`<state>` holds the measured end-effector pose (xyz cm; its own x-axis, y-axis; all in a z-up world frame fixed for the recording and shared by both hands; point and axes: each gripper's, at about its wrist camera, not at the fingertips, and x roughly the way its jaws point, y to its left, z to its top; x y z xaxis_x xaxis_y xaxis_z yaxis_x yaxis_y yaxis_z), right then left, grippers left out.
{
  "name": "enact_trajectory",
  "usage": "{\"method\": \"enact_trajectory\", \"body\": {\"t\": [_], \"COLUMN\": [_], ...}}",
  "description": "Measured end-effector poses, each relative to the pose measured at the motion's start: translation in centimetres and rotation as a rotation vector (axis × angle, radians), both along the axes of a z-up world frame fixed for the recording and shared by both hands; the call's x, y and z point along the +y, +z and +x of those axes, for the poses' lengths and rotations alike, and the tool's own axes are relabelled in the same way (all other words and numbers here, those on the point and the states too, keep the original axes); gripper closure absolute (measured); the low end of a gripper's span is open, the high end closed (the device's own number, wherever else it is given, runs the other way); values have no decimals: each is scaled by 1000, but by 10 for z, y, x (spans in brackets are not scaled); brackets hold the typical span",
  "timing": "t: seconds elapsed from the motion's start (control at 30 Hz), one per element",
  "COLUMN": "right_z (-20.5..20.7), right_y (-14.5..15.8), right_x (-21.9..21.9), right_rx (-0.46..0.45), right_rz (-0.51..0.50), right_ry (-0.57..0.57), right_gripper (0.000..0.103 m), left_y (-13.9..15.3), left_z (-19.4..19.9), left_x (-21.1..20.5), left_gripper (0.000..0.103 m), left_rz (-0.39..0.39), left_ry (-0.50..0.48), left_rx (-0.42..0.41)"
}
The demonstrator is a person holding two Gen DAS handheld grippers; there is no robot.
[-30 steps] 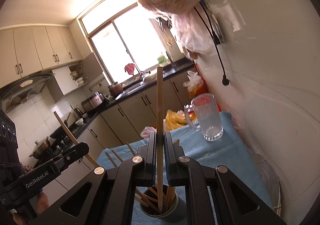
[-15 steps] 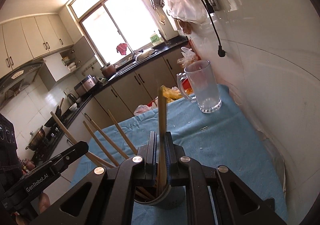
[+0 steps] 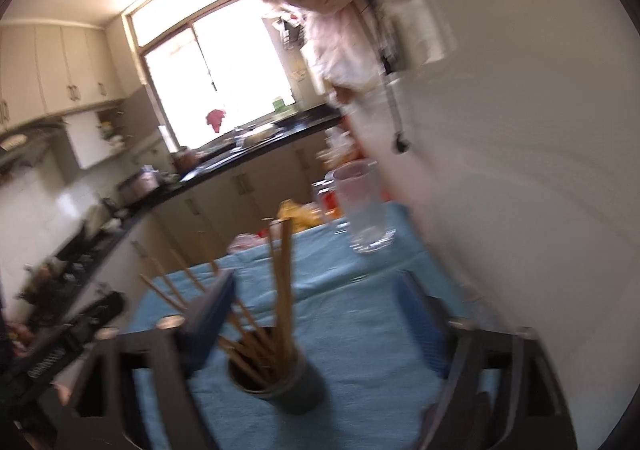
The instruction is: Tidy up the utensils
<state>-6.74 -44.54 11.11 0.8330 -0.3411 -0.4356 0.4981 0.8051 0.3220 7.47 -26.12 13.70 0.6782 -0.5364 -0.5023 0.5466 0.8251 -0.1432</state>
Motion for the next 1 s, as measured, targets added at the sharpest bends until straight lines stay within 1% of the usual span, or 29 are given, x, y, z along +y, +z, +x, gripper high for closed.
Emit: {"method": "enact_trajectory", "body": {"t": [0.03,0.07,0.1,0.2,0.33,0.4,0.53,0.6,0.73,0.8,0.9,1.0], "right_z": [-5,-8,-9,-13,-27,-34,-50,-63,-83,-94,-111,-117], "right_y": [0,-1,-3,-12,-19,-21,-23,-24,-28,-33,-46,-53], "right_x": [3,6,11,24,46,56,80,96,122,136,157,167], "right_rx": [19,40,77,155,200,209,208,204,192,198,193,212], "right_rz": [-30,-53,-78,-116,-177,-192,-218,-237,-243,-250,-234,-247], "right_ry": [-36,-60,-80,-98,-112,-115,-104,-107,-108,-120,-97,-96], "right_gripper": [7,6,2,1,1,1,1,1,1,0,0,0], "left_y": [-2,-4,-8,-17,-29,-35,-47,-51,-56,-58,-67,-76], "left_z": [-2,-3,-6,-17,-42,-56,-83,-93,-109,-115,-125,-131], "left_x": [5,9,14,25,40,47,65,76,102,115,134,146], "left_gripper": [21,19,16,14,12,12,11,11,11,11,11,11], "left_rz": [9,15,23,69,147,178,216,222,218,213,211,213], "left_ry": [23,40,60,101,118,114,86,87,96,107,123,133], "left_rx": [-9,-12,-17,-34,-71,-87,-79,-75,-59,-46,-31,-8]}}
